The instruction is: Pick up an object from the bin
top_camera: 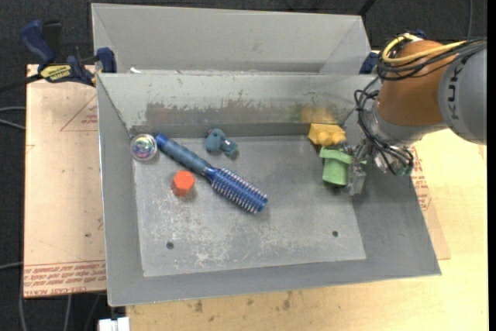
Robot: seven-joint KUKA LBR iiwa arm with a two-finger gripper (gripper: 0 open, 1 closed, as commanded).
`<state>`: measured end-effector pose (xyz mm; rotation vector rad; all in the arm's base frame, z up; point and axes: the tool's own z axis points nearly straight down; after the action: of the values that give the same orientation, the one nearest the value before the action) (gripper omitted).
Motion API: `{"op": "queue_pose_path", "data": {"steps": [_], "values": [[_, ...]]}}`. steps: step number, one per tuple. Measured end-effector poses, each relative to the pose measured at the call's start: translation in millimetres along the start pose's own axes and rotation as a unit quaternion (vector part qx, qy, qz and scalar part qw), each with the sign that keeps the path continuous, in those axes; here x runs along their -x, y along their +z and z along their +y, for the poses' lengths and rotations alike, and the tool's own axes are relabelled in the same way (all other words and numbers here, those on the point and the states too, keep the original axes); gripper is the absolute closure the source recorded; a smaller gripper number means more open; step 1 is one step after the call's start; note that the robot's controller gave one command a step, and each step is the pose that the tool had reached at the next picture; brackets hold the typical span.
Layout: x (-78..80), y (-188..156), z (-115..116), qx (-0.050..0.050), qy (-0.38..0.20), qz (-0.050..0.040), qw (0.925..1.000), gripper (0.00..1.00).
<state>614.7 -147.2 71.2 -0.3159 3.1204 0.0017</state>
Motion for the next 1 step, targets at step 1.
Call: {"op": "queue_pose_path", "data": {"steps": [1], "values": [[-13.7,-112.4,6.0,-0.002,-0.011,-0.0026,0.9999,1.00]]}}
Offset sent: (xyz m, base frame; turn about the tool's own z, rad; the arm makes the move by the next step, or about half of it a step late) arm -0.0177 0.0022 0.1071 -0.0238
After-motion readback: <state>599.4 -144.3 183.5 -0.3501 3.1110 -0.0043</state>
